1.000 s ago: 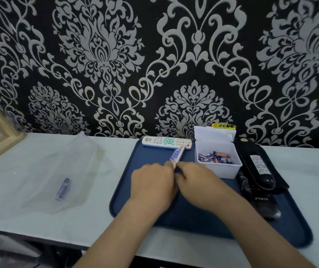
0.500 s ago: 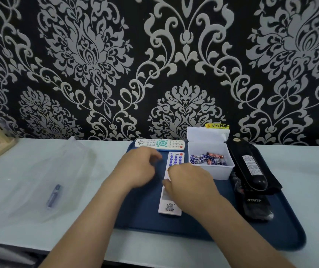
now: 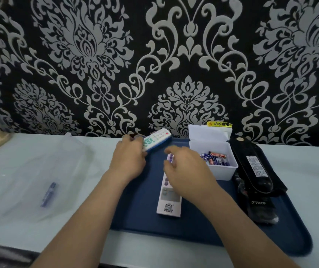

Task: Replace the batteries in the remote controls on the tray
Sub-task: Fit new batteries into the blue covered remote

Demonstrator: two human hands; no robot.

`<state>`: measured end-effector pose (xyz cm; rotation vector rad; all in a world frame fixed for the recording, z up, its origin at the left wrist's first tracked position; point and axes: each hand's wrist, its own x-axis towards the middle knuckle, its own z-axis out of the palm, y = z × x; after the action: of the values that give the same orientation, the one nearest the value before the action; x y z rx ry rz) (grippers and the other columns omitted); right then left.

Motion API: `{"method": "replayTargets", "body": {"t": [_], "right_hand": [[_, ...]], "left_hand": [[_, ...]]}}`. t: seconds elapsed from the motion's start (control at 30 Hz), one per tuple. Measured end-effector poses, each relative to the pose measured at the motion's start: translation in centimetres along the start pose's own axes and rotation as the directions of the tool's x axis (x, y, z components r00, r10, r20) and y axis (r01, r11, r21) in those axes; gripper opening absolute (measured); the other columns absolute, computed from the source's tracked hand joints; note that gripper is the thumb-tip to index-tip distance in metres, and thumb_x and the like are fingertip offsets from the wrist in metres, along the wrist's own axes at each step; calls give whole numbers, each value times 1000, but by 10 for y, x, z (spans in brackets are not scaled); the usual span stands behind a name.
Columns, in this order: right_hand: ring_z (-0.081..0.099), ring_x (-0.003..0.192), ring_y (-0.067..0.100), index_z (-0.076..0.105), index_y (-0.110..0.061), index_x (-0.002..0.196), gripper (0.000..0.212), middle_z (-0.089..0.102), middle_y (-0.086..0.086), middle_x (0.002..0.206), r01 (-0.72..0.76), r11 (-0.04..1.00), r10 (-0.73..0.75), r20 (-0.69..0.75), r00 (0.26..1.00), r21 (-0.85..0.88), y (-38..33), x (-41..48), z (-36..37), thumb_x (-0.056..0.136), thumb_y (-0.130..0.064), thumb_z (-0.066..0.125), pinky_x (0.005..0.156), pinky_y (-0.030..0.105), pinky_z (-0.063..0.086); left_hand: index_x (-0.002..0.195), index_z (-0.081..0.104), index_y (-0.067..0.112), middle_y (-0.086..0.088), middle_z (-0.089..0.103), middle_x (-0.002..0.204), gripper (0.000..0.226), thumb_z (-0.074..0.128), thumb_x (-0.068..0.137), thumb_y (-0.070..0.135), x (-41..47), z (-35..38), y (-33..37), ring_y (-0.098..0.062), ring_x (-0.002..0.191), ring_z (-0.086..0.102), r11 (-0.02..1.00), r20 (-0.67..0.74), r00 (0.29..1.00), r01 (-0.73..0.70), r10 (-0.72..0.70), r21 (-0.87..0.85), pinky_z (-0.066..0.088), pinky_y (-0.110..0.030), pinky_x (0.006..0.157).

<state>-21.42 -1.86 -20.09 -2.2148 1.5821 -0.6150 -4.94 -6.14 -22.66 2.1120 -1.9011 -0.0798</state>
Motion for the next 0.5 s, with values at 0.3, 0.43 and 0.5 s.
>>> {"method": "replayTargets", "body": {"t": [0.3, 0.43, 0.5], "right_hand": [[73, 95, 17, 61, -8, 125, 27, 75, 8, 107, -206, 181, 148, 181, 972, 962, -32, 7, 2, 101, -15, 50, 83, 32, 60], [72, 98, 22, 61, -4, 122, 26, 74, 13, 108, -158, -27, 152, 160, 975, 987, -33, 11, 1, 102, -12, 48, 83, 33, 60], [72, 98, 21, 61, -4, 122, 27, 74, 13, 109, -167, -23, 127, 169, 977, 986, -37, 10, 1, 103, -15, 47, 83, 33, 60]], "left_hand": [[121, 61, 29, 9, 59, 100, 56, 83, 70, 24, -74, -46, 23, -4, 90, 60, 674, -198, 970, -51, -143, -737, 51, -20, 78], [112, 68, 20, 2, 70, 86, 32, 73, 82, 11, -78, -56, 16, -9, 76, 66, 264, -5, 988, 35, -152, -964, 51, -18, 62], [101, 73, 24, 5, 72, 84, 22, 73, 82, 13, -82, -53, 14, -10, 75, 66, 414, -142, 975, -58, -173, -908, 51, -19, 63]]}}
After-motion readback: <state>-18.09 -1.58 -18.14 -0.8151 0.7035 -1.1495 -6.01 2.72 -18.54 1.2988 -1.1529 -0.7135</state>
